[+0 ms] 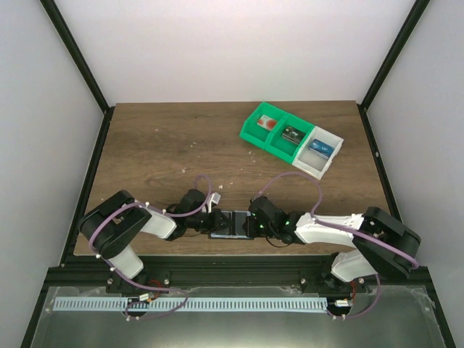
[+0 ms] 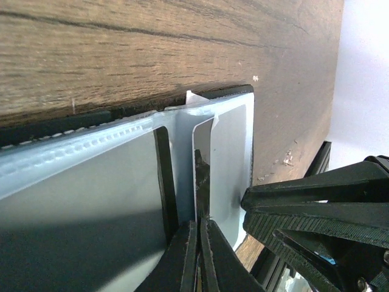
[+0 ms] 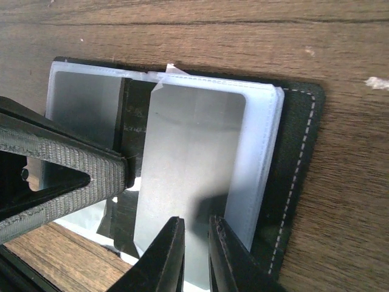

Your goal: Take the credit cards out of the card holder

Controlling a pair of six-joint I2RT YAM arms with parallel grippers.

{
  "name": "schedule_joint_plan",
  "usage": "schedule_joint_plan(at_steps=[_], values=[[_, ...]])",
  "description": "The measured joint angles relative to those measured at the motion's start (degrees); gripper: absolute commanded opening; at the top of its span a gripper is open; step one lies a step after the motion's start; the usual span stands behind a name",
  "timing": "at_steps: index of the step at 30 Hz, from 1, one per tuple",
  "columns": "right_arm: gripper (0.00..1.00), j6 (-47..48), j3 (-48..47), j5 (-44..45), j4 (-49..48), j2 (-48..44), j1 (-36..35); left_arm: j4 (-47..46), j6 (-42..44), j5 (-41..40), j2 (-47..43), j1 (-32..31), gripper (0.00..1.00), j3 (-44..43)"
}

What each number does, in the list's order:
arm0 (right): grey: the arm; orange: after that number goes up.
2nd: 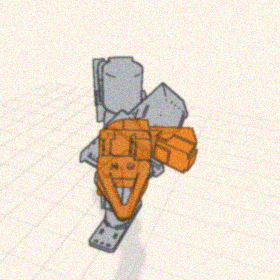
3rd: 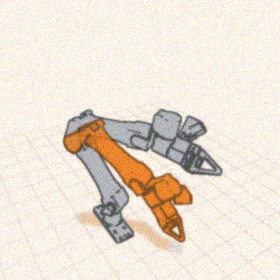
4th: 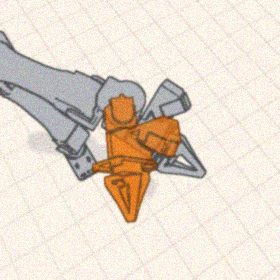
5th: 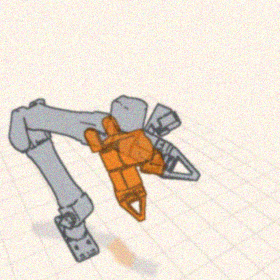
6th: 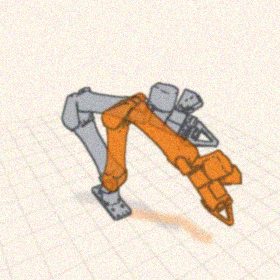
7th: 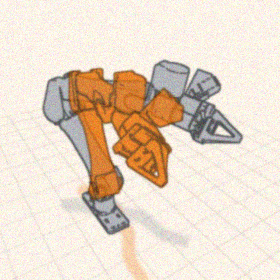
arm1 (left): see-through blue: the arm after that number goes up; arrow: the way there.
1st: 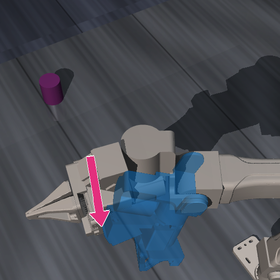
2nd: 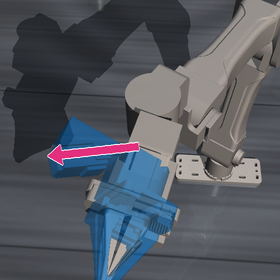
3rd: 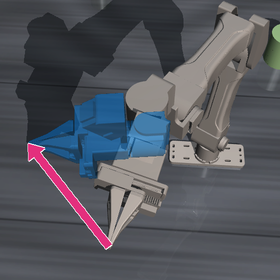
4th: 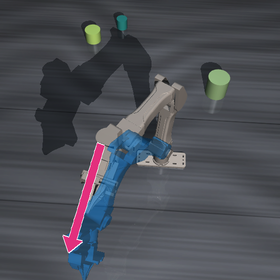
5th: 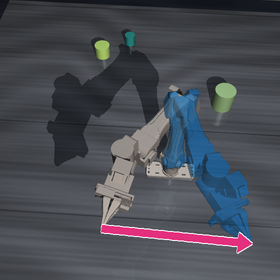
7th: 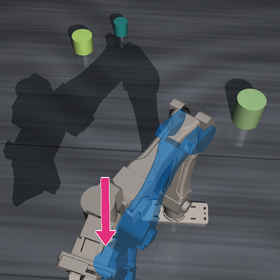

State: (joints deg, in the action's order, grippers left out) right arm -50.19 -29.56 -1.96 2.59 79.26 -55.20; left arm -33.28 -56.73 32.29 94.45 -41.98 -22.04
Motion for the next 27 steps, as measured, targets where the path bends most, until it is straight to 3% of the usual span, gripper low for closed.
schedule_joint_plan(at_steps=[12, 17, 27], values=[[0.13, 0.02, 0.0, 0.7, 0.76, 0.28, 0.26, -1.16, -0.07, 0.42, 0.55, 0.0, 0.08, 0.0], [0.13, 0.02, 0.0, 0.66, 0.72, 0.35, 0.28, -1.42, -0.24, 0.55, 0.7, 0.07, 0.0, 0.02], [0.13, -0.39, 0.04, 0.44, 0.11, 0.66, 0.33, -1.81, -0.68, 0.76, -1.46, 0.2, 0.0, 0.92]])
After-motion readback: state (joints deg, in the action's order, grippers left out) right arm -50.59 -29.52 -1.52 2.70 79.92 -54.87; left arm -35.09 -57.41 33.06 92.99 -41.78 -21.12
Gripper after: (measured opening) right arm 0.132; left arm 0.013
